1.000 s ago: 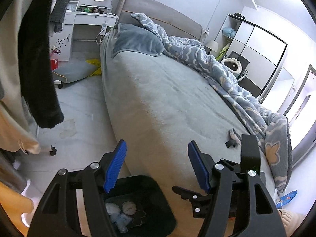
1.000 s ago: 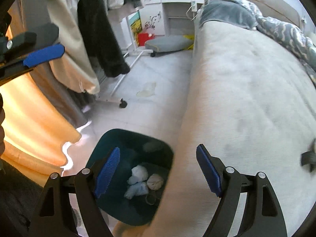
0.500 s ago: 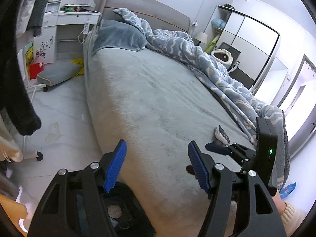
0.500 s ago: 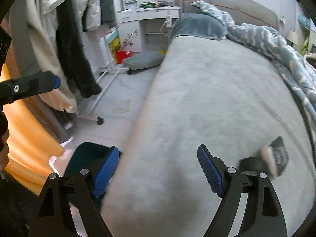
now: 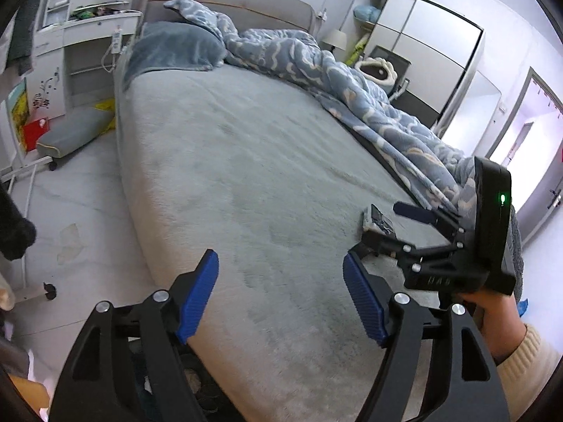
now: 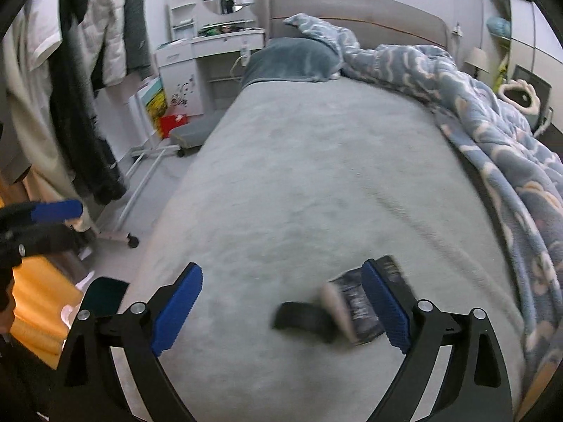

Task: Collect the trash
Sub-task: 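Move both open tools back over the bed toward the black items, then close the right tool on the black wipes pack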

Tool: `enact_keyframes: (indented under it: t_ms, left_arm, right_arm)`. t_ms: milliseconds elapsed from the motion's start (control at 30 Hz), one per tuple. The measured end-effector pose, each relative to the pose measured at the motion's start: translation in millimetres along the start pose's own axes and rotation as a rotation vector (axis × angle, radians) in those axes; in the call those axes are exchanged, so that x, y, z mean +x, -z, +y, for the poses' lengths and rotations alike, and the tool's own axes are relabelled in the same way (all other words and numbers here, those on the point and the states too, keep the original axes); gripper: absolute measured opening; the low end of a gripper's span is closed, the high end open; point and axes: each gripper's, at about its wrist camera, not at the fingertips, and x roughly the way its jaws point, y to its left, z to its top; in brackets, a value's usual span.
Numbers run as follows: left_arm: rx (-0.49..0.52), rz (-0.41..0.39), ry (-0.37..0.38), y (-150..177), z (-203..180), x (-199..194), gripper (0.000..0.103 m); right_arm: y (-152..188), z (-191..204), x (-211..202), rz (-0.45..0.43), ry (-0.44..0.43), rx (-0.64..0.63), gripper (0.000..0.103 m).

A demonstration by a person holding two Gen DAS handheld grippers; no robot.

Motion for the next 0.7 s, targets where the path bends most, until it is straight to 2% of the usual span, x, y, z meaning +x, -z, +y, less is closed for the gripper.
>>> enact_keyframes:
  t_ms: [300,533,700]
  left_arm:
    - [0.054,0.089,0.074,-5,-25,44,0.081]
    - [0.11,0.145,0.107,-6,-42,73,0.082]
    - [0.132,0.19,0.125,-5,-51,92,0.083]
  right_arm:
    - [1,-42,21,0.056,0.034,0.017,0.096]
    - [9,-71,41,0.134,-0.015,0.111,0.096]
    - [15,-83,57,0.186,-0.094,0.17,0.096]
